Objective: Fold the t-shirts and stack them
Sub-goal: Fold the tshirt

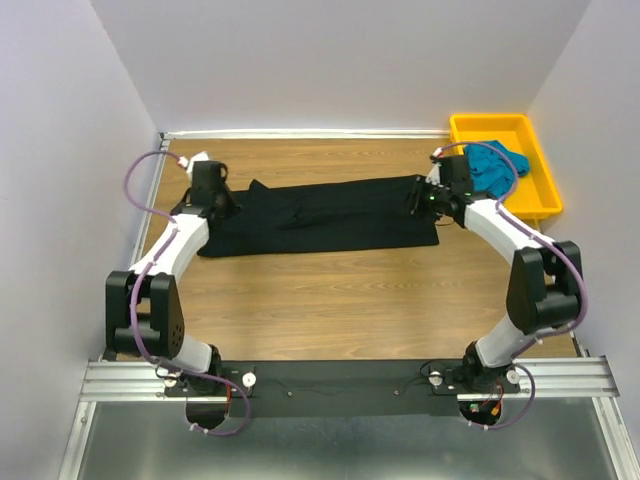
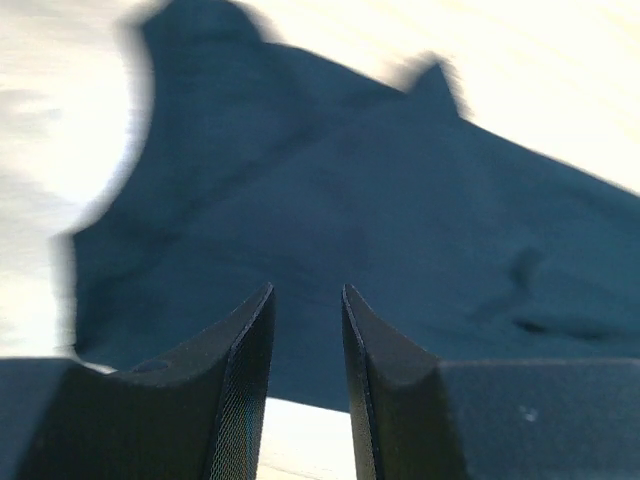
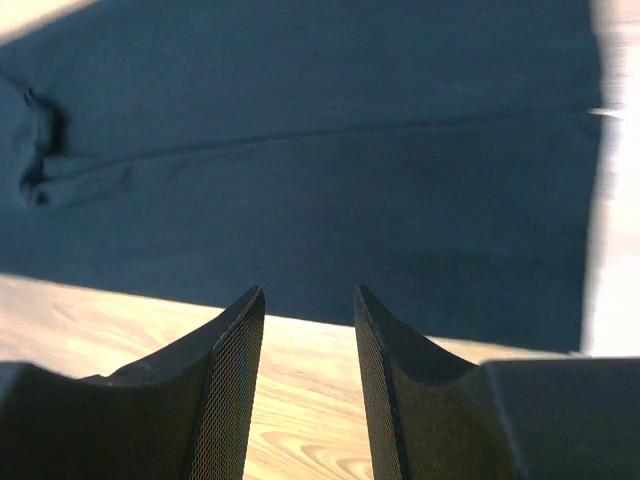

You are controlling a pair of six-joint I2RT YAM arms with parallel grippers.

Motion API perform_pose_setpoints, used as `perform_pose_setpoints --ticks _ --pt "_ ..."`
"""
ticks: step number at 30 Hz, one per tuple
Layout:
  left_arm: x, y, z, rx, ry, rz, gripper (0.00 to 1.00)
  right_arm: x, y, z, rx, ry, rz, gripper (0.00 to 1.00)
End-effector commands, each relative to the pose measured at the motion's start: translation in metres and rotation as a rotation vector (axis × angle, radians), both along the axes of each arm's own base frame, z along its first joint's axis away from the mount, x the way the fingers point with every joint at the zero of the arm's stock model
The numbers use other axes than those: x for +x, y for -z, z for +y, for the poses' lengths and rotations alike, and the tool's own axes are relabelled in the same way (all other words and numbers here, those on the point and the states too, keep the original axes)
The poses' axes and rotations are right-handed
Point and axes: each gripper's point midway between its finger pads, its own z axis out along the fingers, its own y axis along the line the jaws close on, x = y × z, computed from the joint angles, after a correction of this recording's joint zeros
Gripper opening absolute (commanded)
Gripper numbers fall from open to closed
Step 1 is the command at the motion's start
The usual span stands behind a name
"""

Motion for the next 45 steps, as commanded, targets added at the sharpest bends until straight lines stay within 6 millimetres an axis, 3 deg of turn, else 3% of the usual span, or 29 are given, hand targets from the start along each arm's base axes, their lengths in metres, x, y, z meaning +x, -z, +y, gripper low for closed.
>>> perform_pose_setpoints --ticks 1,3,6,8,13,18,20,22,25,27,28,30,32,34,35,36,38,39,40,41,42,43,45 --pt "0.014 0.013 -0.039 0.004 0.096 0.018 0.41 -0.002 0.016 0.049 -0.001 -0.18 0.028 0.49" --pt "0.025 0.013 -0.053 -0.006 0.133 0.012 0.4 0.002 0.019 0.06 -0.004 -0.206 0.027 0.49" --pt "0.039 0.037 -0.086 0.002 0.225 0.068 0.38 0.002 0.039 0.073 -0.004 -0.23 0.064 0.49" --pt "0.045 0.046 -0.095 0.008 0.243 0.085 0.38 0.003 0.044 0.073 -0.007 -0.228 0.07 0.49" --pt "0.059 0.084 -0.099 0.018 0.234 0.151 0.35 0.008 0.073 0.054 -0.109 -0.16 0.101 0.49" --pt "0.062 0.115 -0.098 0.034 0.231 0.225 0.35 -0.018 0.106 0.038 -0.149 -0.11 0.199 0.49" --pt "0.065 0.112 -0.102 0.032 0.245 0.217 0.35 -0.035 0.119 0.027 -0.175 -0.072 0.243 0.49" --pt "0.059 0.109 -0.106 0.009 0.261 0.227 0.35 -0.044 0.119 0.017 -0.183 -0.01 0.259 0.49" --pt "0.037 0.101 -0.105 -0.007 0.276 0.25 0.36 -0.058 0.117 -0.016 -0.211 0.096 0.282 0.49" --pt "0.027 0.09 -0.103 -0.009 0.278 0.237 0.37 -0.06 0.112 -0.031 -0.21 0.137 0.283 0.49" --pt "0.025 0.07 -0.102 -0.008 0.278 0.194 0.38 -0.059 0.105 -0.036 -0.223 0.128 0.266 0.49" --pt "0.017 0.061 -0.096 0.01 0.278 0.179 0.44 -0.045 0.082 -0.038 -0.235 0.101 0.196 0.49" --pt "0.025 0.035 -0.088 0.027 0.266 0.114 0.57 -0.024 0.052 -0.023 -0.185 0.033 0.113 0.49" --pt "0.038 0.02 -0.08 0.067 0.262 0.07 0.74 -0.013 0.028 0.008 -0.059 -0.055 0.073 0.49" --pt "0.046 0.015 -0.073 0.083 0.246 0.057 0.76 0.0 0.017 0.021 -0.015 -0.08 0.048 0.49" --pt "0.061 -0.001 -0.069 0.097 0.235 0.018 0.76 0.007 0.007 0.034 0.025 -0.106 0.029 0.49" --pt "0.078 0.002 -0.064 0.123 0.237 0.021 0.77 0.015 -0.006 0.07 0.121 -0.173 0.011 0.49" --pt "0.094 -0.013 -0.062 0.127 0.228 -0.015 0.74 0.027 -0.009 0.087 0.164 -0.206 0.007 0.49" --pt "0.101 0.002 -0.061 0.138 0.239 0.023 0.73 0.031 -0.013 0.104 0.206 -0.213 0.012 0.49" --pt "0.108 0.005 -0.061 0.14 0.24 0.033 0.73 0.036 -0.015 0.115 0.235 -0.221 0.012 0.49" --pt "0.123 -0.009 -0.062 0.14 0.236 0.0 0.69 0.043 -0.026 0.131 0.281 -0.256 -0.003 0.49" --pt "0.127 0.012 -0.063 0.14 0.244 0.052 0.68 0.051 -0.018 0.142 0.31 -0.25 0.011 0.49" --pt "0.142 0.008 -0.068 0.125 0.246 0.038 0.63 0.055 -0.011 0.163 0.332 -0.272 0.019 0.49"
